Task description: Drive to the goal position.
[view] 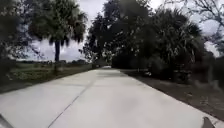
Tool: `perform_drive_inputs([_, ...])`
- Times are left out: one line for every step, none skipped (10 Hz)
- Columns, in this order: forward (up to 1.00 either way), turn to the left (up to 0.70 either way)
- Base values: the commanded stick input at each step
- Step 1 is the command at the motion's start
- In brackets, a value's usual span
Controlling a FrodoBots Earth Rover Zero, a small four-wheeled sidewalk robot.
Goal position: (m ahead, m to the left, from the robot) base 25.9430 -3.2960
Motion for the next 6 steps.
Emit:
perform_drive_inputs([0.7, 0.35])
perform_drive_inputs([0.7, 0.18])
perform_drive_inputs([0.7, 0.0])
perform_drive_inputs([0.7, 0.0])
perform_drive_inputs([0.7, 0.0])
perform_drive_inputs([0.7, 0.0])
